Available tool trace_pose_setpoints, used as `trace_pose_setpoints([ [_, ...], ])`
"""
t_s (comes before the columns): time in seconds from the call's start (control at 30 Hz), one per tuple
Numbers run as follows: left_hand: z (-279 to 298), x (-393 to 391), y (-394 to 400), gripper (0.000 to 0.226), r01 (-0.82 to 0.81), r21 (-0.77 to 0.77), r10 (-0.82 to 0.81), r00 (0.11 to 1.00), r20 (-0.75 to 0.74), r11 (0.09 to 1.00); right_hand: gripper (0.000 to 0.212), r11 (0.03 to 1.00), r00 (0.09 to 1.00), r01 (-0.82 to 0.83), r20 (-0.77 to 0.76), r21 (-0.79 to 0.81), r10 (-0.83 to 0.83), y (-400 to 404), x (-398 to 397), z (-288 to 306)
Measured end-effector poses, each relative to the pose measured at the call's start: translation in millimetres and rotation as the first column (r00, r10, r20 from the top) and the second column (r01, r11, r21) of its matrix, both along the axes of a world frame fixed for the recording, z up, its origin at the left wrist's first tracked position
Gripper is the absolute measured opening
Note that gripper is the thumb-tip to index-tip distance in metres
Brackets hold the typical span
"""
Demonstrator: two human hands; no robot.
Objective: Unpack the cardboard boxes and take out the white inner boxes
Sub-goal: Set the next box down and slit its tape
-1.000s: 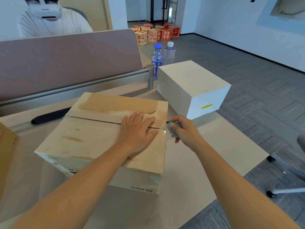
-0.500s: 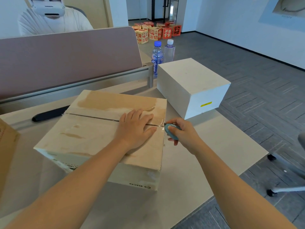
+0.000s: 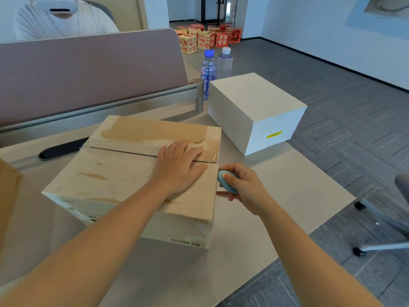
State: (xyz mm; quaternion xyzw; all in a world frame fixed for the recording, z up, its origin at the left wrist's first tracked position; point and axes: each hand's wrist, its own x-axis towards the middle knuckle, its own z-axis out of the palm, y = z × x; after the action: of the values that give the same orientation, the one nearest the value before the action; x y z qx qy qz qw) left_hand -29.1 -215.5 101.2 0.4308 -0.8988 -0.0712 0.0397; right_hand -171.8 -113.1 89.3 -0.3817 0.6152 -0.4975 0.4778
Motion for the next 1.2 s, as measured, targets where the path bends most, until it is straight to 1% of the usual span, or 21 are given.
trace_pose_setpoints([
  [0.17, 2, 2, 1, 0.053, 0.012, 0.002, -0.012, 1.0, 0.017, 1.0, 0.018, 0.999, 0.999, 0.035, 0.034, 0.027, -0.036, 3, 4, 3],
  [0.23, 4, 3, 0, 0.055, 0.027, 0.011, -0.028, 0.999, 0.045, 1.0, 0.014, 0.998, 0.997, 0.063, -0.038, 0.028, -0.062, 5, 3, 5],
  [0.3, 5, 5, 1, 0.056, 0.039, 0.021, -0.041, 0.997, 0.069, 0.999, 0.009, 0.994, 0.981, 0.106, -0.162, 0.019, -0.102, 8, -1, 8],
  [0.4, 9, 4, 4, 0.056, 0.043, -0.002, -0.043, 0.993, 0.113, 0.999, 0.016, 0.985, 0.937, 0.171, -0.311, 0.02, -0.156, 16, -12, 14],
  [0.47, 14, 1, 10, 0.053, 0.013, 0.002, -0.013, 0.991, 0.131, 1.0, 0.012, 0.984, 0.918, 0.178, -0.364, 0.02, -0.158, 22, -20, 17],
  [0.53, 21, -6, 20, 0.046, -0.035, 0.024, 0.033, 0.994, 0.105, 0.999, 0.006, 0.987, 0.901, 0.162, -0.411, 0.02, -0.14, 27, -28, 19],
  [0.6, 28, -16, 33, 0.045, -0.079, 0.07, 0.076, 0.996, 0.051, 0.994, 0.009, 0.987, 0.903, 0.159, -0.407, 0.022, -0.136, 31, -37, 21],
  [0.67, 33, -28, 47, 0.046, -0.089, 0.08, 0.089, 0.996, 0.008, 0.993, 0.014, 0.986, 0.91, 0.162, -0.391, 0.026, -0.139, 36, -49, 23],
  [0.8, 35, -57, 84, 0.047, -0.095, 0.077, 0.1, 0.993, -0.07, 0.993, 0.015, 0.993, 0.89, 0.104, -0.45, 0.051, -0.07, 46, -79, 21],
  [0.9, 26, -82, 113, 0.046, -0.103, 0.025, 0.104, 0.991, -0.089, 0.994, 0.007, 0.997, 0.866, 0.028, -0.501, 0.065, 0.009, 56, -102, 13],
  [0.93, 20, -88, 122, 0.046, -0.108, 0.015, 0.109, 0.99, -0.09, 0.994, 0.008, 0.997, 0.858, 0.003, -0.513, 0.077, 0.037, 59, -108, 8],
  [1.0, 6, -99, 141, 0.048, -0.121, 0.043, 0.124, 0.99, -0.065, 0.992, 0.019, 0.991, 0.844, -0.038, -0.526, 0.128, 0.101, 66, -120, -6],
  [1.03, -2, -102, 148, 0.05, -0.115, 0.071, 0.118, 0.992, -0.04, 0.991, 0.02, 0.986, 0.837, -0.056, -0.53, 0.157, 0.132, 70, -123, -14],
  [1.13, -32, -108, 165, 0.052, -0.138, 0.207, 0.125, 0.989, 0.075, 0.969, 0.011, 0.956, 0.794, -0.132, -0.549, 0.263, 0.26, 83, -135, -45],
  [1.17, -41, -109, 169, 0.052, -0.158, 0.241, 0.135, 0.985, 0.109, 0.958, 0.011, 0.943, 0.777, -0.155, -0.553, 0.294, 0.3, 86, -137, -55],
  [1.2, -50, -109, 172, 0.052, -0.179, 0.267, 0.147, 0.98, 0.136, 0.947, 0.016, 0.931, 0.762, -0.175, -0.555, 0.321, 0.334, 90, -139, -64],
])
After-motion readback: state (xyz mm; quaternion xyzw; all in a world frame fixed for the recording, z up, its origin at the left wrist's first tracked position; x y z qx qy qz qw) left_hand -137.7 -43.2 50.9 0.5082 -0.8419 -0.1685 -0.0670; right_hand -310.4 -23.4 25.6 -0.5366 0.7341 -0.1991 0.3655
